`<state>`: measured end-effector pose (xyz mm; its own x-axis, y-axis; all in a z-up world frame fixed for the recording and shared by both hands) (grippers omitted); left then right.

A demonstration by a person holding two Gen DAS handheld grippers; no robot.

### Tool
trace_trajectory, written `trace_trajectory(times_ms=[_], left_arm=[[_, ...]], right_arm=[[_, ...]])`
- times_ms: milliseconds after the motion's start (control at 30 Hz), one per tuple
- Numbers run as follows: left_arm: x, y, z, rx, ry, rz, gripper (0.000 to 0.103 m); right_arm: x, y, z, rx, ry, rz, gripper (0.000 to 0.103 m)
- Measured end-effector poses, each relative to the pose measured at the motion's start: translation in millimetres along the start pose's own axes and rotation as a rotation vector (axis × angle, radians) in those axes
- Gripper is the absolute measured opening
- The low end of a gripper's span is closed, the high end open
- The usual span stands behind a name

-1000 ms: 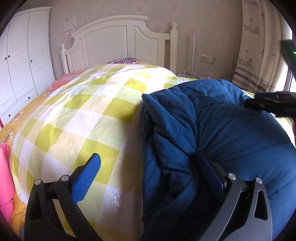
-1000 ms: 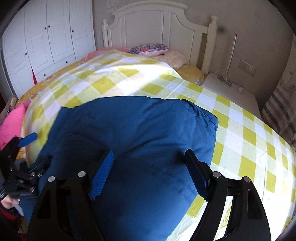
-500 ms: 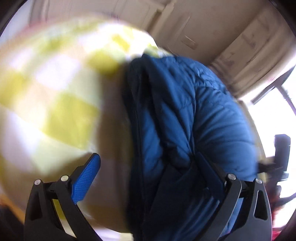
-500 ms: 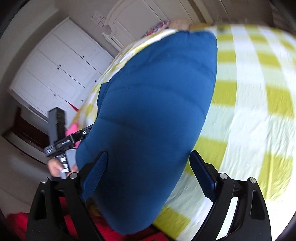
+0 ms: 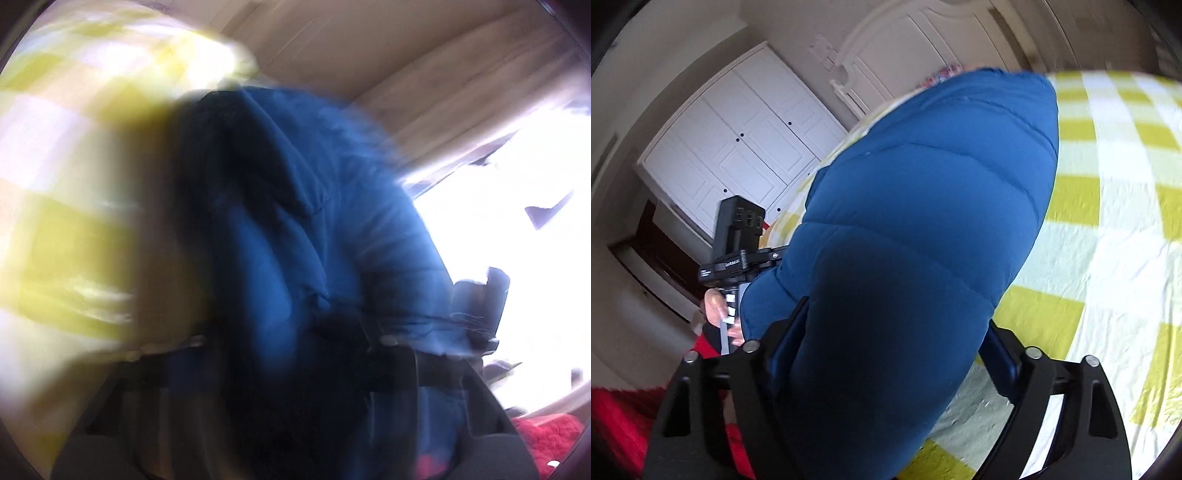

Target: Fold large clothes

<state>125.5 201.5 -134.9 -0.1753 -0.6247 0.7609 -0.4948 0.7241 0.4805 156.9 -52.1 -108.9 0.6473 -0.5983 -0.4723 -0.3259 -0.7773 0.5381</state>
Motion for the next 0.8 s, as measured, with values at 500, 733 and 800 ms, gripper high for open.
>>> trace_trajectory(times_ms=[500,733,800], left_arm=[[121.1,-180.7,-121.6,0.057,-0.170,-0.050,0.038],[105.9,-269.5,-128.9,-0.025,-0.155,-0.182,0.065],[105.2,-260.1,-124.8,0.007,-0.183,-0.231,0.072]], right_arm=[[103.7,98.4,-108.1,0.315,0.081,0.338,0.069],[210.0,89.4,-68.2,0.189,-0.225,0.385,0.082],[198.8,103.3,-70.0,0.192,-0.193,0.475,0.090]])
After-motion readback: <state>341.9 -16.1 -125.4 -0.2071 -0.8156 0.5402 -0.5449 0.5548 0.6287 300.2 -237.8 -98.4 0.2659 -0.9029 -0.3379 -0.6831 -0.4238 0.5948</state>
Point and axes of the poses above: each gripper's, at about its wrist camera, not at the fingertips, and y roughly against the way its jaws point, x to its right, z to its underside, the point moved 5 cm from there along -y, roughly the way its jaws point, and after that the axes turned 8 degrees about y, right-handed, at the moved point
